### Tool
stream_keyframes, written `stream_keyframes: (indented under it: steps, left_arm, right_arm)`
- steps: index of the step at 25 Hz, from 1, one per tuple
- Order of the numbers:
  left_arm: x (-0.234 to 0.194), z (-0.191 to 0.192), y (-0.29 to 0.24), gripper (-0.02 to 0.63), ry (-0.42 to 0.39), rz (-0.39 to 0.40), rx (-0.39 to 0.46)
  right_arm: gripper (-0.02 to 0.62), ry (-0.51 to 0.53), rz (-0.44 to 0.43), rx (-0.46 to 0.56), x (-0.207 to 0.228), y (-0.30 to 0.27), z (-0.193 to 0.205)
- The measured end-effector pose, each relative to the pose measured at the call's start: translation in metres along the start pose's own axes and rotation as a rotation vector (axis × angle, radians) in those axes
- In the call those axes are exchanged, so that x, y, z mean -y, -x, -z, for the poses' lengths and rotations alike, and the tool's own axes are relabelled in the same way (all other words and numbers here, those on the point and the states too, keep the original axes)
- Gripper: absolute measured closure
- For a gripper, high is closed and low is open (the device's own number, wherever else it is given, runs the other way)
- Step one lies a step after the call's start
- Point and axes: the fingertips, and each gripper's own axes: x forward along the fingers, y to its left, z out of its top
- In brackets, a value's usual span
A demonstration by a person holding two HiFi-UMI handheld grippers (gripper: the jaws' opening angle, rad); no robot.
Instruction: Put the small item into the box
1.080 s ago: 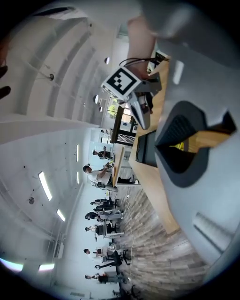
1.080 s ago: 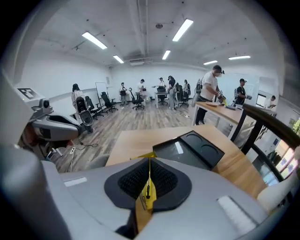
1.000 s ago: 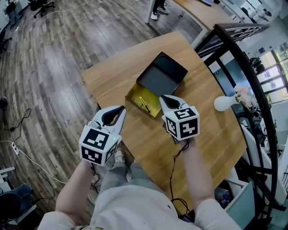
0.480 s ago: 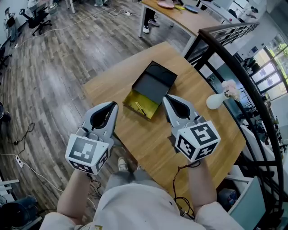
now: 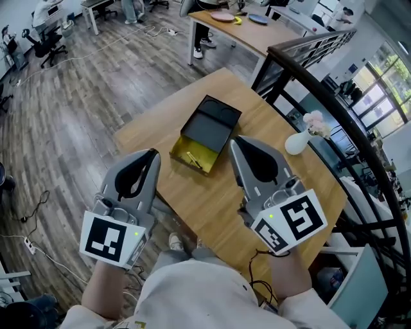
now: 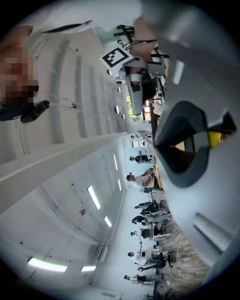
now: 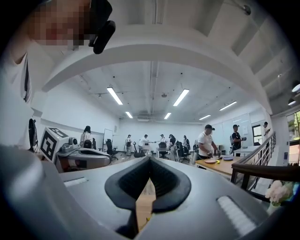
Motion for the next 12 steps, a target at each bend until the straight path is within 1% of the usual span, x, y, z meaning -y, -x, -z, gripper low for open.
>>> stream_keyframes:
  steps: [2, 4, 6, 8, 10, 12]
  left_arm:
    - [0.007, -0.006, 0.005, 0.603, -0.018, 0.004, 0.003]
    - [0.013, -0.009, 0.009, 0.603, -0.016, 0.006, -0.004]
    - [0.018, -0.012, 0.014, 0.603, -0.019, 0.009, 0.006]
    - [0.022, -0.010, 0.019, 0.603, -0.020, 0.013, -0.004]
    - [0.024, -0.008, 0.026, 0.603, -0.031, 0.003, -0.018]
    - [0.026, -0.008, 0.034, 0.603, -0.059, -0.013, -0.032]
  right_arm:
    - [0.595, -0.003, -0.012, 0.015, -0.007, 0.006, -0.005]
    - [0.595, -0.007, -0.016, 0.033, -0.011, 0.014, -0.011]
    - [0.595, -0.001, -0.012, 0.048, -0.015, 0.023, -0.016]
    - [0.595, 0.006, 0.001, 0.057, -0.019, 0.031, -0.018]
    - [0.595, 0.000, 0.009, 0.059, -0.022, 0.037, -0.018]
    - [0.595, -0.012, 0.013, 0.055, -0.025, 0.044, -0.015]
